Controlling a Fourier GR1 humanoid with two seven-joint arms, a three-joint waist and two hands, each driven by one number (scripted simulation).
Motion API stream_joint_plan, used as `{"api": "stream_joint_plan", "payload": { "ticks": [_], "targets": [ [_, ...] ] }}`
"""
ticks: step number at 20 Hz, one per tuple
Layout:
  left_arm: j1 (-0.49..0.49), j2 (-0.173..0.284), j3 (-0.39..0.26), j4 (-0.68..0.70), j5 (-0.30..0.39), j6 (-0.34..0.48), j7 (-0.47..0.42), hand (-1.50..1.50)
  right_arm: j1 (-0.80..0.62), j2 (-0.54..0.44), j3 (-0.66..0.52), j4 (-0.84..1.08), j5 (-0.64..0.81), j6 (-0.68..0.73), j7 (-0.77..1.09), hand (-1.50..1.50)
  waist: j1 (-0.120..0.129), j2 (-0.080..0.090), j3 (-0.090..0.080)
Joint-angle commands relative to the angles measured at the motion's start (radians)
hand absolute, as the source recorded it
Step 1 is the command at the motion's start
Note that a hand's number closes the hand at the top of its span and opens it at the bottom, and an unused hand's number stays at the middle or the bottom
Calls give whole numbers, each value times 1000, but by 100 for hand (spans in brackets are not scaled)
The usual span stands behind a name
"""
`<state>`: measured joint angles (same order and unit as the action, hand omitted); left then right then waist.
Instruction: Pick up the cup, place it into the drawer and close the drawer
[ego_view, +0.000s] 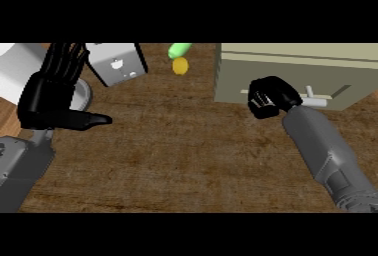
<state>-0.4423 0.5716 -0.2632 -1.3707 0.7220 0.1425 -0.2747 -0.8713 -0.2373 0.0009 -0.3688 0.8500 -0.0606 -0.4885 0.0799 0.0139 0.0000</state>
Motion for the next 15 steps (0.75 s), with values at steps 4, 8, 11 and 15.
{"api": "stream_joint_plan", "payload": {
  "ticks": [4, 8, 11, 15],
  "targets": [
    [6, -17, -2, 2, -10, -32, -28, -150, -111, -86, -70, 111, -28, 13, 17, 150, 31, 36, 4],
    [28, -18, 0, 22, 12, -67, -18, -150, -108, -101, -109, 108, -65, 0, -18, 150, 34, 39, 4],
    [11, -28, -6, 18, 7, -59, -11, -150, -126, -122, -122, 114, -76, 19, -26, 150, 42, 45, 5],
    [24, -42, -26, 7, -1, -62, -8, -150, -143, -126, -124, 123, -73, 19, -31, 150, 48, 39, 5]
  ]
}}
